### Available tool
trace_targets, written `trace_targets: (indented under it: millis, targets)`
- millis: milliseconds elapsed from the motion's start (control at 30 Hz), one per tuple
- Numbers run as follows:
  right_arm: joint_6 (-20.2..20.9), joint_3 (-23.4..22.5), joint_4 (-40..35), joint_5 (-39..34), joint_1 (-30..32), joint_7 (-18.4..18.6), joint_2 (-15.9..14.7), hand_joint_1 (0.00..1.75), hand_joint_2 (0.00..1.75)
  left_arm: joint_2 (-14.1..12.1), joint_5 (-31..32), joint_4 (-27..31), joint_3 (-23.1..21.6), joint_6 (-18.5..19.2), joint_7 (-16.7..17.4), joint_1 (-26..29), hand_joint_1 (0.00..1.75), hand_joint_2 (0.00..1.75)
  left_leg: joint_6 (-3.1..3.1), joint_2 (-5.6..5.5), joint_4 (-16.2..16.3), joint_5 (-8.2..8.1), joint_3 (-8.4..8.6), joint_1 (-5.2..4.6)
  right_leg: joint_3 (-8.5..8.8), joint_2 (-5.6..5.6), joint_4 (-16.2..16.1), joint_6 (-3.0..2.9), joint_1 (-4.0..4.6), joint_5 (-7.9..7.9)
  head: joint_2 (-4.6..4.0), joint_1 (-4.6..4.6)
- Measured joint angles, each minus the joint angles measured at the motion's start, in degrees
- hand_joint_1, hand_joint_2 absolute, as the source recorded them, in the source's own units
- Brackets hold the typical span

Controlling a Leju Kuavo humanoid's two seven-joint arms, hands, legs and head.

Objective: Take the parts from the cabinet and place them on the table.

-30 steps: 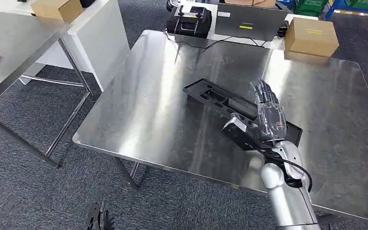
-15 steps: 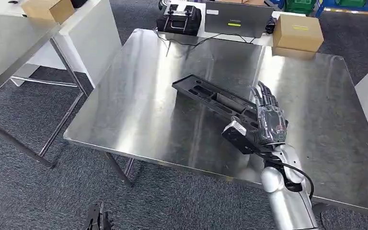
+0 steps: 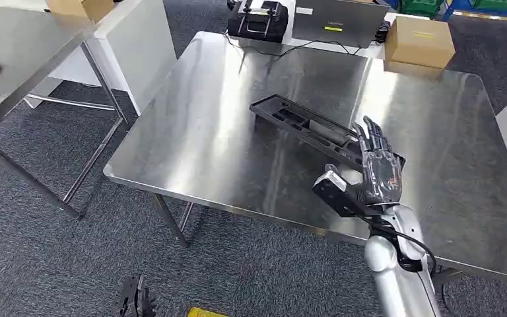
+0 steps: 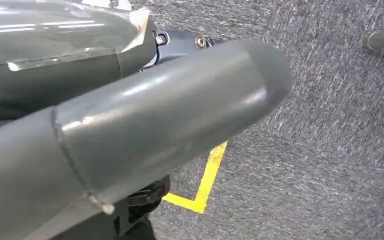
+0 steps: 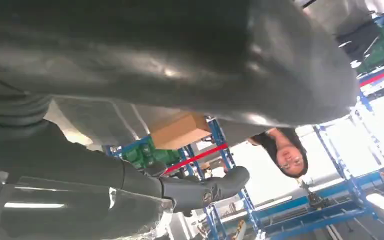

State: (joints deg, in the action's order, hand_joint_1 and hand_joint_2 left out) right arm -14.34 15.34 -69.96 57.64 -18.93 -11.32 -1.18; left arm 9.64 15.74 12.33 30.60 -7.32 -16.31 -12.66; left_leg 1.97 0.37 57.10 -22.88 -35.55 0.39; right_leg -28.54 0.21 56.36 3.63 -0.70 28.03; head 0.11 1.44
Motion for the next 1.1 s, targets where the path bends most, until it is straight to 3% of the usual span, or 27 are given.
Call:
trace_targets:
  millis: [67,100,133,167,233,267,300,333,367,433,467,500,567,600,633,667,700,767,800,833,867,933,967,1000,1033,1100]
  targets:
    - [0.0,-0.3,-0.1,0.2,0.0,0.0,0.0,0.00,0.00,0.0,0.0,0.0,0.0,0.0,0.0,-0.1,0.00,0.00,-0.60,-0.04,-0.1,0.55,-0.14,0.08,-0.47,-0.01,-0.2,-0.44,0.03,0.08,0.00,-0.20]
    - [0.0,-0.4,-0.1,0.2,0.0,0.0,0.0,0.00,0.00,0.1,0.0,0.0,0.0,0.0,0.0,0.0,0.00,0.00,-1.09,-0.09,-0.3,0.94,-0.26,0.02,-0.78,-0.01,-0.5,-1.10,-0.08,-0.37,0.00,-0.24]
    - [0.0,-0.4,-0.1,0.3,-0.1,0.0,0.1,0.00,0.00,0.0,0.0,0.0,0.0,-0.4,0.0,0.0,0.00,0.00,-1.44,-0.24,0.3,0.08,-0.75,0.37,-0.98,-0.12,-0.8,-2.01,-0.82,-1.02,0.00,-0.26]
    - [0.0,-0.4,-0.2,0.4,-0.1,0.0,0.2,0.00,0.00,-0.1,0.0,0.0,0.0,-0.4,0.1,0.0,0.00,0.00,-1.55,-0.33,1.9,-2.21,-1.44,0.33,-1.41,-0.11,-0.7,-2.65,-0.72,-1.42,0.00,-0.09]
    - [0.1,-0.4,-0.3,0.5,-0.1,0.0,0.4,0.00,0.00,-0.1,0.0,0.0,0.0,-0.5,0.1,0.0,0.00,0.00,-1.92,-0.39,9.9,-8.37,-4.12,0.36,-2.33,-0.22,-0.7,-3.17,-0.60,-2.11,0.00,0.24]
    - [0.2,-0.5,-0.3,0.6,0.0,-0.1,0.4,0.00,0.00,-0.1,0.0,0.0,0.0,-0.5,0.1,0.0,0.00,0.00,-2.09,-0.38,14.1,-10.44,-5.50,0.37,-2.85,-0.24,-0.6,-3.14,-0.52,-2.45,0.00,0.28]
    - [0.2,-0.5,-0.3,0.7,0.1,-0.1,0.4,0.00,0.00,-0.1,0.0,0.0,0.0,-0.5,0.1,0.0,0.00,0.00,-2.16,-0.39,17.2,-11.23,-6.25,0.37,-3.44,-0.25,-0.5,-3.11,-0.48,-2.85,0.00,0.24]
    - [0.3,-0.5,-0.3,0.7,0.2,-0.1,0.4,0.00,0.00,-0.1,0.0,-0.1,0.0,-0.4,0.1,0.0,0.00,0.00,-2.18,-0.38,17.4,-10.53,-5.60,0.39,-3.94,-0.25,-0.5,-2.98,-0.48,-3.16,0.00,0.30]
    - [0.4,-0.5,-0.3,0.7,0.4,-0.1,0.4,0.00,0.00,-0.2,0.0,-0.1,0.0,-0.4,0.1,0.0,0.00,0.00,-2.11,-0.36,14.7,-8.74,-3.45,0.42,-4.38,-0.24,-0.4,-2.77,-0.50,-3.45,0.00,0.30]
    - [0.4,-0.7,-0.3,0.7,0.4,-0.1,0.4,0.00,0.00,-0.2,0.0,-0.1,0.0,-0.3,0.1,-0.1,0.00,0.00,-1.86,-0.36,4.5,-5.16,3.48,0.53,-4.71,-0.20,-0.3,-2.38,-0.61,-3.92,0.00,0.30]
    - [0.4,-0.8,-0.4,0.7,0.4,-0.1,0.4,0.00,0.00,-0.2,0.0,-0.1,0.0,-0.3,0.1,-0.3,0.00,0.00,-1.72,-0.49,0.3,-5.67,5.90,0.59,-4.89,-0.22,-0.3,-2.09,-0.53,-4.10,0.00,0.33]
    - [0.4,-1.0,-0.6,0.8,0.3,-0.1,0.4,0.00,0.00,-0.2,0.1,0.0,0.0,-0.3,0.1,-0.3,0.00,0.00,-1.27,-0.84,-0.2,-5.26,6.37,0.17,-5.17,-0.25,-0.2,-1.64,-0.21,-4.42,0.00,0.17]
    - [0.4,-1.0,-0.8,0.8,0.5,-0.1,0.5,0.00,0.00,-0.2,0.2,-0.1,0.0,-0.2,0.1,-0.2,0.00,0.00,-0.86,-0.84,0.0,-5.04,5.70,-0.12,-5.21,-0.24,-0.3,-0.75,-0.17,-5.02,0.00,0.37]
    - [0.4,-1.1,-0.8,0.9,0.6,-0.1,0.5,0.00,0.00,-0.2,0.1,-0.1,0.0,-0.1,0.1,-0.3,0.00,0.00,-0.29,-0.82,-0.2,-4.64,5.49,-0.25,-5.22,-0.22,-0.6,-0.15,-0.16,-5.43,0.00,0.19]
    - [0.4,-1.3,-0.9,0.9,0.6,-0.1,0.5,0.00,0.00,-0.1,0.2,-0.1,0.0,-0.1,0.1,-0.3,0.00,0.00,0.60,-0.60,-0.6,-3.98,5.21,0.20,-5.74,-0.20,-0.3,-0.03,-0.43,-5.02,0.00,0.35]
    - [0.4,-1.4,-0.9,0.9,0.7,-0.1,0.4,0.00,0.00,-0.1,0.2,-0.1,0.0,-0.1,0.1,-0.4,0.00,0.00,1.04,-0.51,-0.6,-3.63,4.81,0.09,-6.74,-0.22,1.2,-0.20,-0.42,-3.40,0.00,0.11]
    - [0.4,-1.5,-0.9,0.9,0.7,-0.1,0.4,0.00,0.00,-0.1,0.2,-0.1,0.0,-0.1,0.1,-0.4,0.00,0.00,1.48,-0.45,-0.6,-3.27,4.32,0.08,-8.07,-0.21,4.7,-0.53,-0.43,-0.97,0.00,-0.18]
    - [0.4,-1.5,-0.9,0.9,0.9,-0.1,0.4,0.00,0.00,-0.1,0.2,-0.1,0.0,0.0,0.1,-0.4,0.00,0.00,1.83,-0.30,-0.5,-2.36,3.05,-0.17,-11.63,-0.20,14.7,-0.79,-0.41,3.86,0.00,-0.22]
    - [0.4,-1.6,-0.9,0.9,1.1,-0.1,0.4,0.00,0.00,-0.1,0.2,-0.1,0.0,0.0,0.1,-0.3,0.00,0.00,1.91,-0.30,-0.5,-1.90,2.39,-0.28,-12.57,-0.20,18.3,-0.54,-0.41,5.07,0.00,-0.29]
    - [0.4,-1.7,-0.9,1.0,1.3,-0.1,0.4,0.00,0.00,-0.1,0.2,-0.1,0.0,0.1,0.2,-0.3,0.00,0.00,1.93,-0.31,-0.5,-1.49,1.85,-0.40,-12.17,-0.20,18.8,-0.16,-0.41,4.92,0.00,-0.24]
    - [0.4,-1.8,-0.9,1.0,1.5,-0.1,0.4,0.00,0.00,-0.1,0.2,-0.1,0.0,0.1,0.2,-0.3,0.00,0.00,1.92,-0.32,-0.5,-1.08,1.35,-0.53,-10.33,-0.20,16.7,0.19,-0.33,3.82,0.00,-0.26]
    - [0.4,-1.8,-1.0,1.2,1.4,-0.1,0.4,0.00,0.00,-0.1,0.3,-0.1,0.0,0.1,0.2,-0.3,0.00,0.00,1.84,-0.39,-0.5,-0.42,0.75,-0.85,-3.87,-0.20,6.9,0.33,0.04,0.85,0.00,-0.26]
    - [0.3,-1.9,-1.4,1.3,1.4,-0.2,0.4,0.00,0.00,0.0,0.3,-0.1,0.0,0.1,0.2,-0.3,0.00,0.00,1.74,-0.38,-0.5,-0.12,0.57,-0.75,-0.07,-0.18,0.9,-0.47,0.49,0.17,0.00,-0.24]
    - [0.3,-1.9,-1.7,1.4,1.4,-0.2,0.5,0.00,0.00,0.2,0.3,-0.1,0.0,0.1,0.2,-0.4,0.00,0.00,1.34,-0.37,-0.4,0.25,0.16,-1.19,1.86,-0.47,-2.0,-1.25,0.77,0.87,0.00,-0.18]
    - [0.3,-2.0,-1.9,1.4,1.4,-0.2,0.5,0.00,0.00,0.3,0.3,-0.1,0.0,0.2,0.3,-0.4,0.00,0.00,0.96,-0.28,-0.5,0.72,0.11,-0.91,1.29,-0.42,-1.5,-1.24,0.94,0.33,0.00,-0.09]
    - [0.3,-2.1,-1.9,1.4,1.4,-0.2,0.5,0.00,0.00,0.3,0.3,-0.1,0.0,0.2,0.3,-0.4,0.00,0.00,0.91,-0.29,-0.5,0.76,0.09,-0.91,1.21,-0.41,-1.5,-1.26,0.97,0.28,0.00,-0.11]
